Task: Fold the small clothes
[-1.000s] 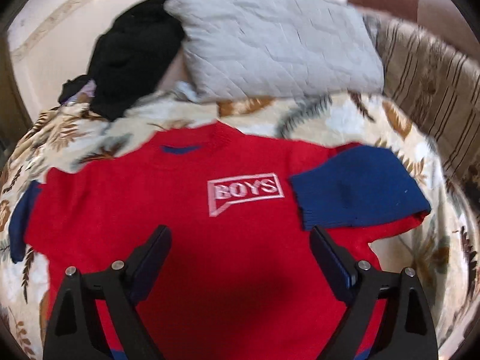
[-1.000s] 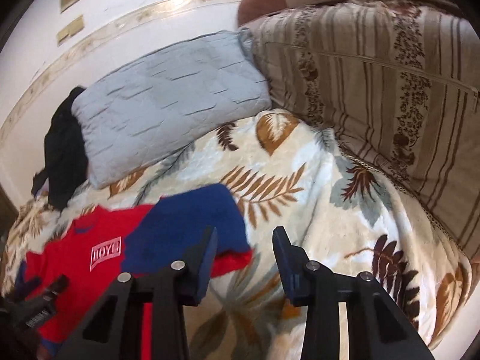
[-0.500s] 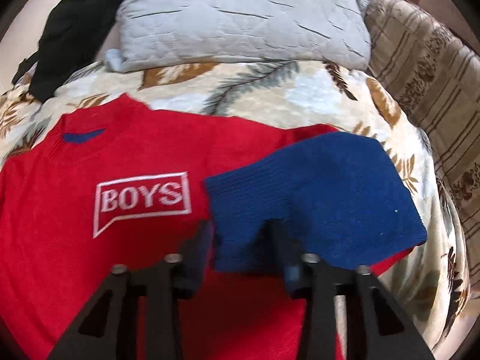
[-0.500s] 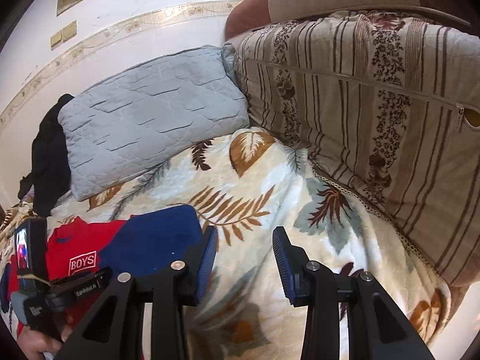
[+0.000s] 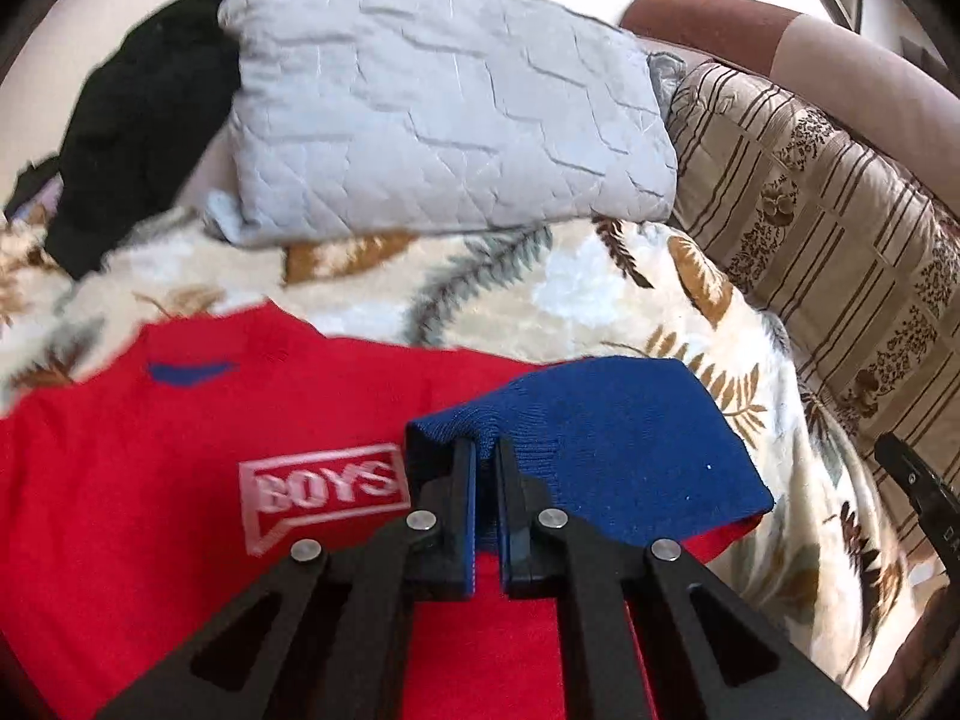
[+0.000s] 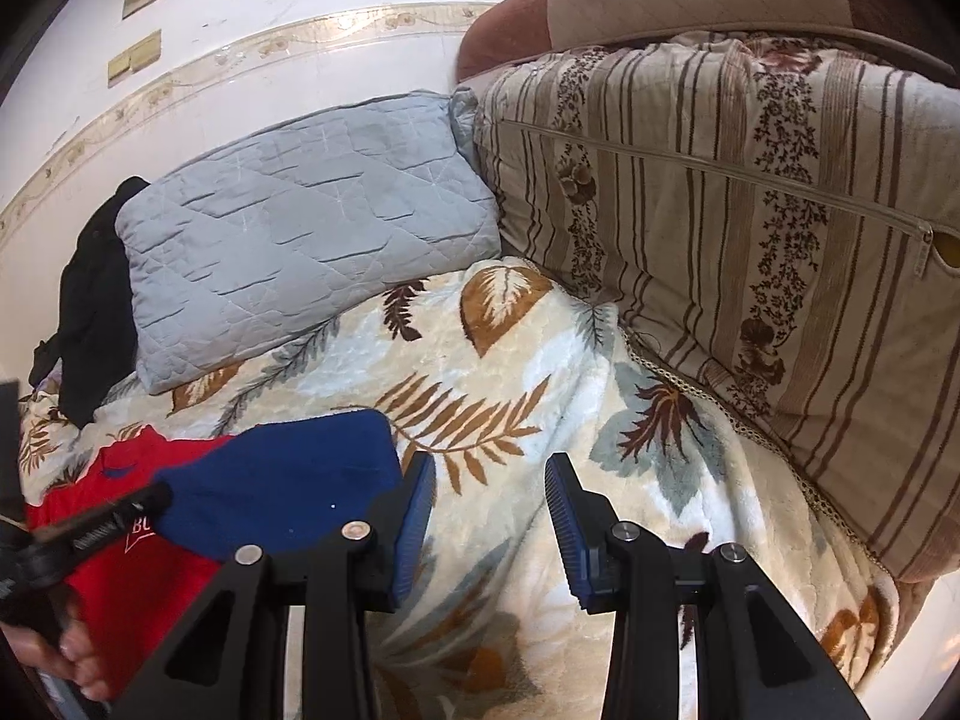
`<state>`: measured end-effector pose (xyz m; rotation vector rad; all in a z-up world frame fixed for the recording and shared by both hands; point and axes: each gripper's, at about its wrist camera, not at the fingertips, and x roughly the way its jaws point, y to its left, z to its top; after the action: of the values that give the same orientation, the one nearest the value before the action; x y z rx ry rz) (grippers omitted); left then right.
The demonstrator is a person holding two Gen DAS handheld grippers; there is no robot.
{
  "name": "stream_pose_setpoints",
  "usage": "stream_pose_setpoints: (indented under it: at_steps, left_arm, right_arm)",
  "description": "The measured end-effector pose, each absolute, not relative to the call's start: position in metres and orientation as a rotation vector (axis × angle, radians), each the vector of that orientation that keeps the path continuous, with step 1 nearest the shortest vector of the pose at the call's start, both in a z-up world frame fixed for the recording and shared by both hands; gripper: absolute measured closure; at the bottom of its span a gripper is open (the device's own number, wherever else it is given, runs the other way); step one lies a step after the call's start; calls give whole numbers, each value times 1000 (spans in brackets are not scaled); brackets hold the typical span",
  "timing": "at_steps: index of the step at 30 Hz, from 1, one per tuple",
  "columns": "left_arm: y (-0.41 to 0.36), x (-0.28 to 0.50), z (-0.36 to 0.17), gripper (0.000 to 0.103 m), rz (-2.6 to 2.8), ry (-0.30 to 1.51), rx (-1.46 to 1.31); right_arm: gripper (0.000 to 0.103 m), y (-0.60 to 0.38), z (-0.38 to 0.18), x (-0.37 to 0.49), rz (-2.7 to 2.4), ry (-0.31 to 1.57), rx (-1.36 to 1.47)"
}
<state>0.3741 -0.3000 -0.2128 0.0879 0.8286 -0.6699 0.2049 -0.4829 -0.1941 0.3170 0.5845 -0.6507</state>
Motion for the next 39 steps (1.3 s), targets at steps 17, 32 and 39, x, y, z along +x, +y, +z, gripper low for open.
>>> stream_pose_setpoints:
  at_steps: [17, 32, 39]
  left_arm:
    - [-123, 418, -196, 88, -278, 846, 234]
    - [-69, 325, -172, 42, -160, 724, 250]
    - [-4, 325, -165, 42, 17, 731, 156]
  right_arm:
    - [59, -428, -198, 239, -488, 628, 324]
    - [53, -312, -194, 273, -300, 700, 270]
    - [53, -249, -189, 284, -209, 715, 225]
